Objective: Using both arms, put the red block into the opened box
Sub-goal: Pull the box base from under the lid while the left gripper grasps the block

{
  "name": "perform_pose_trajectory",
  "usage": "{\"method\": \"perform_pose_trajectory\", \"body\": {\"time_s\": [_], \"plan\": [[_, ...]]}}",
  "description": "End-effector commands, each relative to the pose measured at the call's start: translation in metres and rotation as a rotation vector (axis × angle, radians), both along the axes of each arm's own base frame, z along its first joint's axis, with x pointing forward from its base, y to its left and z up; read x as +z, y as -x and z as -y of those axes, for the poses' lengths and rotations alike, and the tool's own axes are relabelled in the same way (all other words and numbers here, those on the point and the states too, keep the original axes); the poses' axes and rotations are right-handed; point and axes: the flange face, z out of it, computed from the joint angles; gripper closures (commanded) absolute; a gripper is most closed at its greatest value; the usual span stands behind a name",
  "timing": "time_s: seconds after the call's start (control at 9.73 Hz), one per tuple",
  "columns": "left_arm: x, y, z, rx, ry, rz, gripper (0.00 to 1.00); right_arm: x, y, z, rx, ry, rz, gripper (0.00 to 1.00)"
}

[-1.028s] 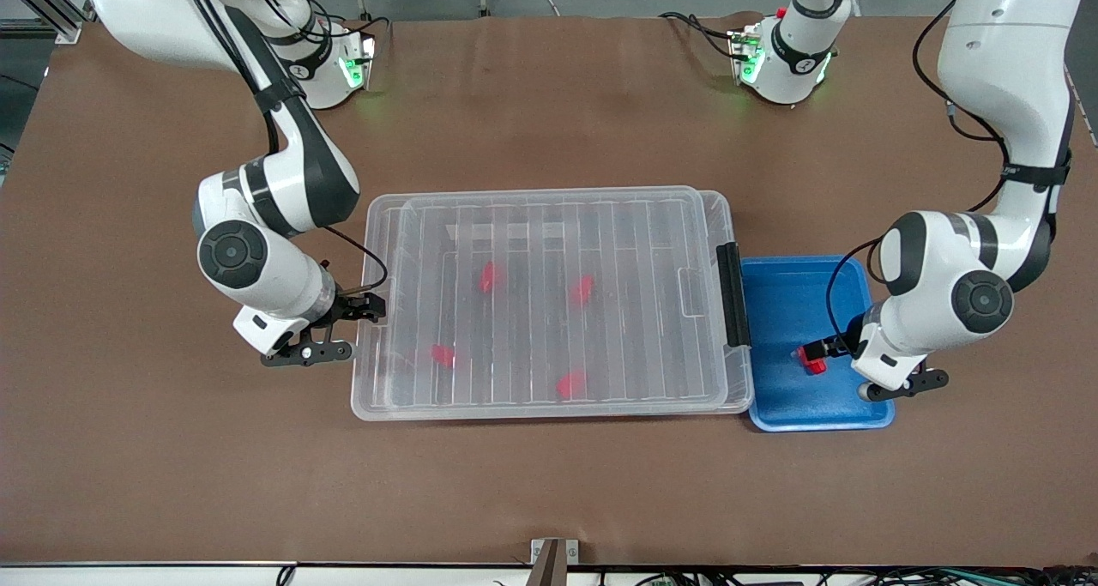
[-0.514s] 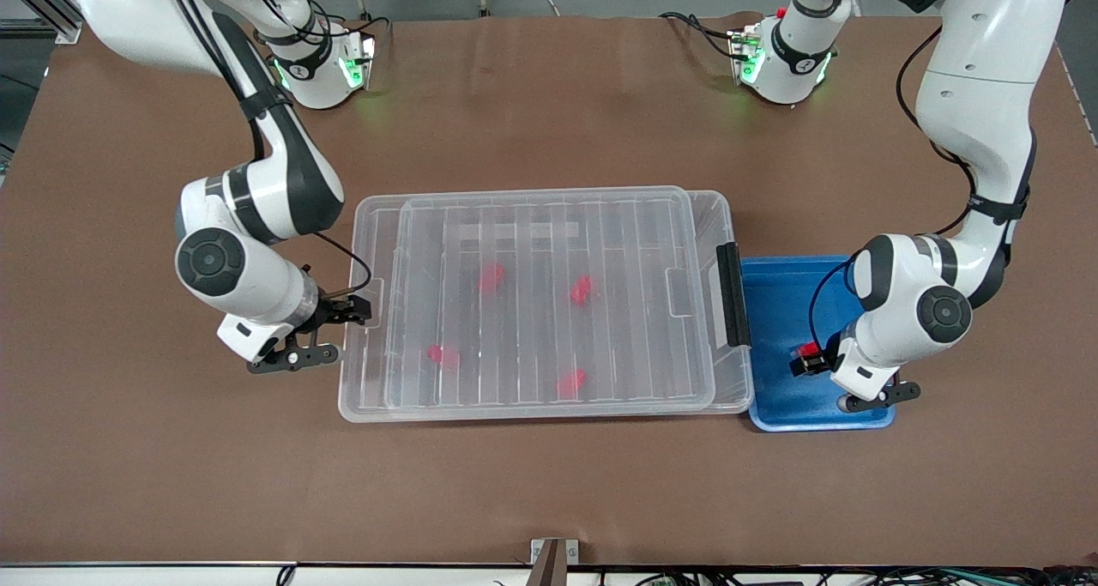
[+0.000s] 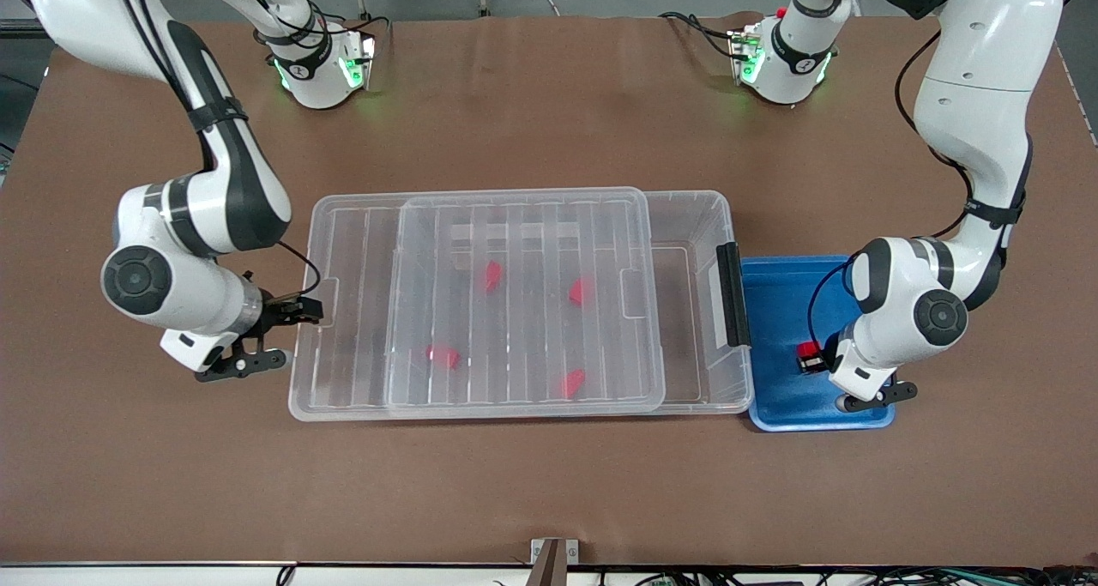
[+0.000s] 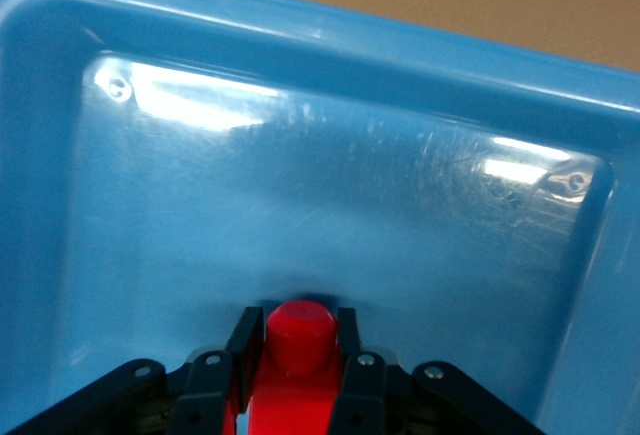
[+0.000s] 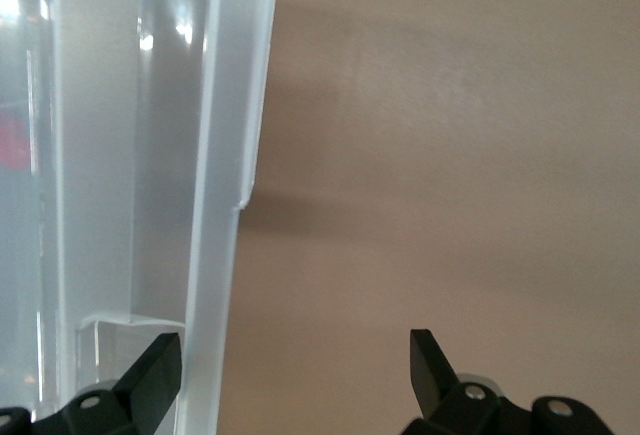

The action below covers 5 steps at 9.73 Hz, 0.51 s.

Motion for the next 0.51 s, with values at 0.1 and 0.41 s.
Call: {"method": "perform_pose_trajectory", "body": {"time_s": [0.1,0.41], "plan": [[0.11,0.009,0.022,-0.03,-0.046,-0.054,1.0,0.013,0.002,0.046,0.053,0.013,-0.023,0.0],[0.187,0.022,0.12,-0.021,-0.142,-0.065,1.0,0.017,0.002,0.063,0.076,0.025,-0.026,0.0]]}}
